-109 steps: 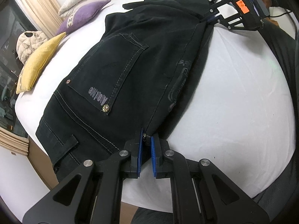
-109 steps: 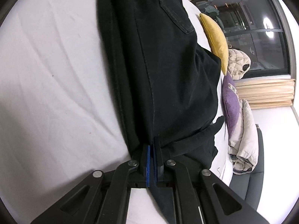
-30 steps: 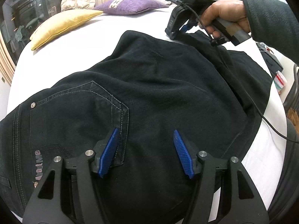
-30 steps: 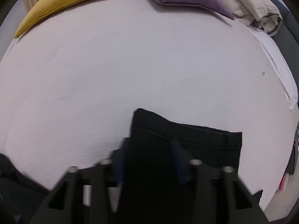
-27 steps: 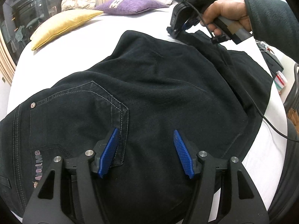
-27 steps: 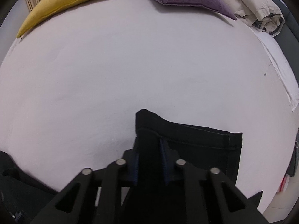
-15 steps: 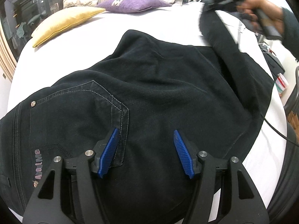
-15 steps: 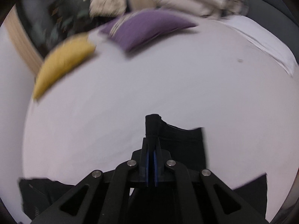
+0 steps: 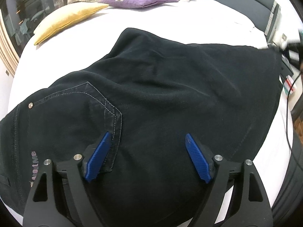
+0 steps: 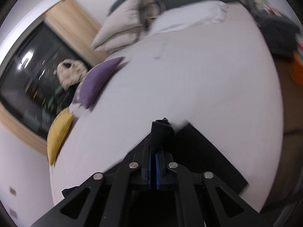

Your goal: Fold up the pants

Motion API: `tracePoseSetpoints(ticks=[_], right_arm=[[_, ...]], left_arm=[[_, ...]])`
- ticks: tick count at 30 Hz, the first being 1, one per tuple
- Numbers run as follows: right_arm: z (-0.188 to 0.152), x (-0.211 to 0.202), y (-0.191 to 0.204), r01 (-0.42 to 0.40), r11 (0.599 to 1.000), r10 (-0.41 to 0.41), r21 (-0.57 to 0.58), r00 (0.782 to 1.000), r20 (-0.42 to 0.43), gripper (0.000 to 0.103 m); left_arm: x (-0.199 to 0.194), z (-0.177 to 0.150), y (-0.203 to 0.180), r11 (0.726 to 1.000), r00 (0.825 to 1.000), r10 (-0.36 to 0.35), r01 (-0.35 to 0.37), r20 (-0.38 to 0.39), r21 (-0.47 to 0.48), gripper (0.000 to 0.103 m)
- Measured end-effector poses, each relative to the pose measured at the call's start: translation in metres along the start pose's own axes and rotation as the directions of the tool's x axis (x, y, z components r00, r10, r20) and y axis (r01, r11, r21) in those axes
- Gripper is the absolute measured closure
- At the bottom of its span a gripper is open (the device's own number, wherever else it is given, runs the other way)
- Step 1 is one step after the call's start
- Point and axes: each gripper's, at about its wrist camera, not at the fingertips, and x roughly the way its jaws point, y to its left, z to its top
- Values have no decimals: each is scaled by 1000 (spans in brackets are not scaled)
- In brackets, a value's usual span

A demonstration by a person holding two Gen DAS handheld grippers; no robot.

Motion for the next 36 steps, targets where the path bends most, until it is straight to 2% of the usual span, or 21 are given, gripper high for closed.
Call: tracePoseSetpoints(ticks=[4, 6, 9, 13, 17, 21, 23, 25, 27, 28, 30, 34, 36], right_arm=[[-29, 17, -48, 31, 993, -26, 118, 999, -39, 99], [-34, 19, -57, 35, 991, -30, 129, 999, -40, 99], [-38, 18, -67, 20, 988, -15, 154, 999, -38, 99], [-39, 12, -67, 10, 990, -8, 137, 1000, -10, 99], [-35, -7, -54, 6, 996, -10, 89, 999, 50, 99], [-34, -22, -46, 12, 999, -15, 34, 995, 94, 99], [-36, -19, -50, 24, 999, -26, 21, 996, 81, 99], [-41, -4, -63, 50, 998, -51, 47, 998, 29, 99], [-51, 13, -86, 46, 990, -44, 132, 999, -20, 100], [-55, 13, -93, 21, 986, -21, 163, 1000, -6, 101], [-55, 12, -90, 28, 989, -29, 147, 1000, 1, 101], [-51, 12, -88, 26, 989, -27, 146, 1000, 5, 100], [-53, 13, -87, 32, 990, -33, 138, 999, 7, 100]], left_arm=[[9, 4, -1, 1000, 1000, 6, -6, -16, 8, 25], [9, 5, 0, 1000, 1000, 18, -18, -21, 3, 34], [9, 9, 2, 1000, 999, 18, -19, -33, -8, 35], [10, 13, -1, 999, 998, 47, -48, -49, -9, 34], [10, 16, -9, 1000, 999, 10, -11, -40, -23, 34], [11, 15, -19, 1000, 999, 13, -13, -29, 0, 31], [16, 14, -22, 1000, 999, 21, -21, -30, 11, 27], [20, 10, -24, 999, 999, 33, -33, -30, 21, 25], [22, 11, -22, 1000, 999, 26, -26, -32, 11, 24], [21, 13, -21, 1000, 999, 26, -26, -41, 11, 24], [15, 21, -21, 1000, 998, 12, -11, -56, 8, 24], [-8, 57, -26, 999, 999, -7, 4, 49, 52, 24], [1, 81, -24, 997, 998, -49, 47, 43, 60, 24]])
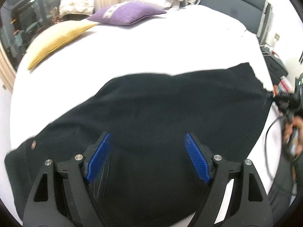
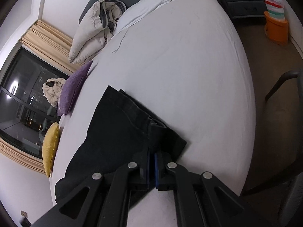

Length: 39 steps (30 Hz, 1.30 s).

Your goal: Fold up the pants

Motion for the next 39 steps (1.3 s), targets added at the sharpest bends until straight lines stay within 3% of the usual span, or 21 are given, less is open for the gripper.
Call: tracePoseSetpoints(ticks=[4, 7, 8, 10, 13, 16, 17, 20, 21, 23, 25, 27, 30, 34, 39], right_arm=[[0, 0, 2, 9, 1000, -9, -19, 1000, -4, 100], [0, 1, 5, 14, 1000, -15, -28, 1000, -6, 100], [0, 1, 5, 15, 1000, -15, -27, 1000, -6, 100], [0, 1, 6, 17, 999, -17, -32, 1000, -5, 100], [-1, 2, 7, 22, 999, -22, -37, 1000, -2, 100], [-1, 1, 8, 27, 999, -27, -37, 1000, 2, 100], [-1, 1, 8, 28, 999, -28, -38, 1000, 2, 100], [0, -1, 6, 21, 999, -21, -35, 1000, 4, 100], [-1, -2, 6, 20, 999, -20, -35, 1000, 6, 100], [-2, -3, 6, 22, 999, -22, -34, 1000, 8, 99], [-4, -3, 6, 31, 998, -31, -48, 1000, 6, 99], [-4, -2, 7, 34, 998, -34, -49, 999, 2, 100], [-2, -1, 5, 35, 998, -35, -53, 999, 7, 100], [-2, 3, -2, 19, 999, -19, -31, 1000, 8, 100], [1, 6, -13, -27, 1000, 27, 8, 999, -21, 101]], left_arm=[[37, 38, 1, 994, 996, -81, 85, -45, 71, 24], [87, 66, 27, 994, 985, -101, 105, -140, 19, 31], [111, 68, 39, 997, 979, -83, 81, -188, -20, 42], [132, 74, 51, 997, 979, -75, 72, -187, -23, 40], [144, 93, 51, 1000, 985, 1, 1, -171, 10, 38], [148, 112, 72, 993, 982, 86, -99, -168, -70, 38], [145, 115, 78, 990, 984, 77, -96, -163, -108, 39], [116, 112, 66, 995, 995, 37, -45, -92, -87, 39], [105, 106, 53, 998, 998, -6, 2, -66, -62, 39], [99, 90, 29, 998, 995, -64, 64, -76, 2, 39], [118, 67, 3, 995, 989, -45, 58, -141, 86, 38], [123, 52, -3, 994, 995, -8, 20, -103, 109, 38], [120, 52, 0, 998, 994, -17, 24, -106, 65, 38], [116, 52, -7, 992, 994, -17, 30, -109, 122, 38], [123, 48, 1, 998, 996, -29, 33, -79, 55, 38]])
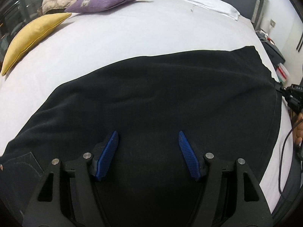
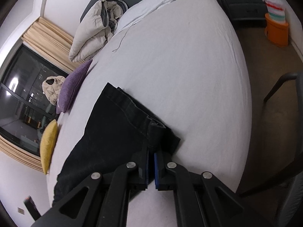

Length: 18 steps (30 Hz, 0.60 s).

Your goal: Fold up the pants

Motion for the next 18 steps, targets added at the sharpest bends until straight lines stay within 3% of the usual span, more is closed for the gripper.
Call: tracePoseSetpoints(ticks=[3, 4, 5, 6, 10, 12, 14, 15, 17, 18], right_arm=[[8, -14, -9, -3, 998, 3, 61, 1000, -9, 97], [9, -22, -5, 50, 997, -51, 56, 999, 2, 94], [11, -31, 0, 122, 992, -123, 37, 992, 28, 81], [12, -41, 7, 183, 983, -183, 15, 981, 68, 81], [19, -62, 52, 91, 990, -77, -104, 988, 137, 81], [15, -48, 75, -11, 986, 24, -169, 997, 72, 81], [9, -23, 82, -60, 983, 56, -176, 998, -29, 81], [6, -10, 81, -55, 982, 41, -181, 996, -80, 80], [-1, 18, 66, 52, 979, -85, -198, 984, -160, 80], [-2, 22, 55, 98, 976, -131, -195, 978, -162, 99]], left_arm=[[-3, 1, 0, 1000, 999, -24, 24, -21, -2, 37], [-6, -3, 0, 999, 999, -33, 33, -21, -3, 37], [-7, -7, 0, 999, 999, -35, 35, -23, -6, 37], [-10, -11, 0, 999, 999, -33, 33, -23, -9, 37], [-15, -29, 3, 998, 999, -54, 54, -4, -30, 30], [-15, -38, -3, 1000, 1000, -17, 17, 17, -21, 30], [-15, -38, -6, 1000, 1000, -8, 8, 21, -26, 30], [-15, -38, -7, 1000, 1000, -10, 11, 22, -25, 30], [-16, -42, -7, 1000, 999, -23, 23, 22, -18, 30], [-17, -43, -3, 999, 999, -36, 36, 19, -15, 29]])
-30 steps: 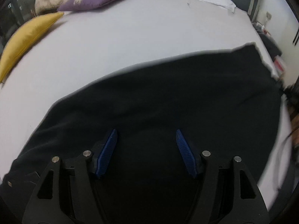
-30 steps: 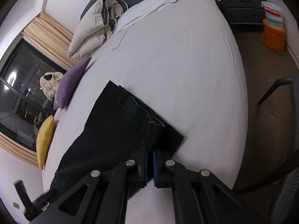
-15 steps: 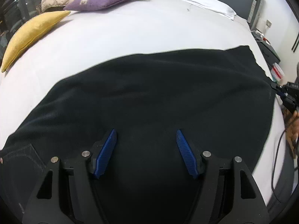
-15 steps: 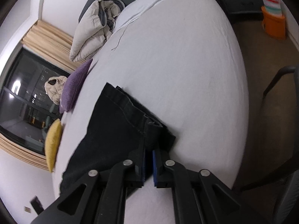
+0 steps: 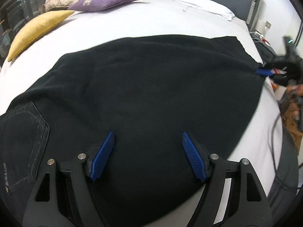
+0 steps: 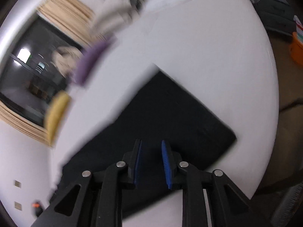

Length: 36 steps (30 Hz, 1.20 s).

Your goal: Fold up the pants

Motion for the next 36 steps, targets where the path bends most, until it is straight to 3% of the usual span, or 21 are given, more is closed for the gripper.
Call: tracePoseSetpoints(ticks=[2, 5, 6, 10, 13, 14, 16, 17, 20, 22, 24, 26, 29, 30, 31, 34, 36], right_arm=[[1, -8, -26, -16, 997, 14, 80, 1000, 24, 103], [3, -35, -30, 99, 991, -105, 88, 992, 71, 103], [3, -46, -18, 134, 989, -139, 61, 985, 101, 95], [-1, -46, 51, -54, 995, 62, -85, 994, 94, 90], [-21, -13, 123, -222, 947, 223, -230, 975, -23, 74], [-27, -3, 136, -228, 939, 223, -257, 974, -52, 71], [-35, 25, 147, -184, 944, 158, -273, 981, -114, 70], [-37, 36, 140, -142, 957, 110, -252, 984, -138, 71], [-31, 40, 99, -77, 988, 59, -135, 989, -135, 103], [-25, 22, 82, 20, 995, -28, -103, 997, -77, 103], [-15, 5, 81, 130, 987, -133, -97, 991, -24, 95], [-13, -8, 110, 47, 988, -47, -144, 999, 1, 93], [-28, 5, 187, -151, 949, 135, -278, 988, -74, 78], [-36, 13, 213, -229, 923, 201, -310, 972, -119, 72], [-50, 26, 251, -343, 874, 291, -343, 937, -196, 69], [-80, 68, 325, -511, 778, 406, -367, 853, -326, 60], [-88, 104, 349, -529, 775, 397, -346, 833, -386, 55]], left_arm=[[-7, -9, 4, 1000, 1000, -29, 29, -11, 9, 29], [-38, -25, 15, 997, 997, -74, 74, 8, -23, 29], [-54, -30, 30, 996, 997, -70, 73, 43, -54, 29], [-81, -27, 113, 965, 992, 21, 13, 126, -262, 29], [-76, -34, 170, 925, 991, 86, -43, 99, -377, 29], [-72, -42, 186, 915, 989, 124, -84, 77, -394, 29], [-67, -62, 208, 897, 990, 131, -95, 55, -432, 30], [-72, -76, 218, 894, 990, 98, -43, 100, -446, 30], [-83, -92, 224, 907, 987, 114, -56, 116, -418, 30], [-92, -98, 223, 909, 986, 108, -46, 128, -414, 30], [-104, -89, 228, 905, 980, 120, -42, 159, -423, 30], [-115, -80, 233, 899, 969, 133, -29, 209, -436, 30], [-123, -57, 243, 897, 957, 150, -25, 249, -442, 30], [-117, -48, 250, 896, 958, 161, -41, 236, -443, 30], [-111, -45, 254, 894, 962, 166, -53, 219, -444, 30], [-76, -47, 276, 871, 981, 163, -91, 109, -483, 30], [-63, -56, 288, 877, 981, 157, -85, 116, -472, 30]])
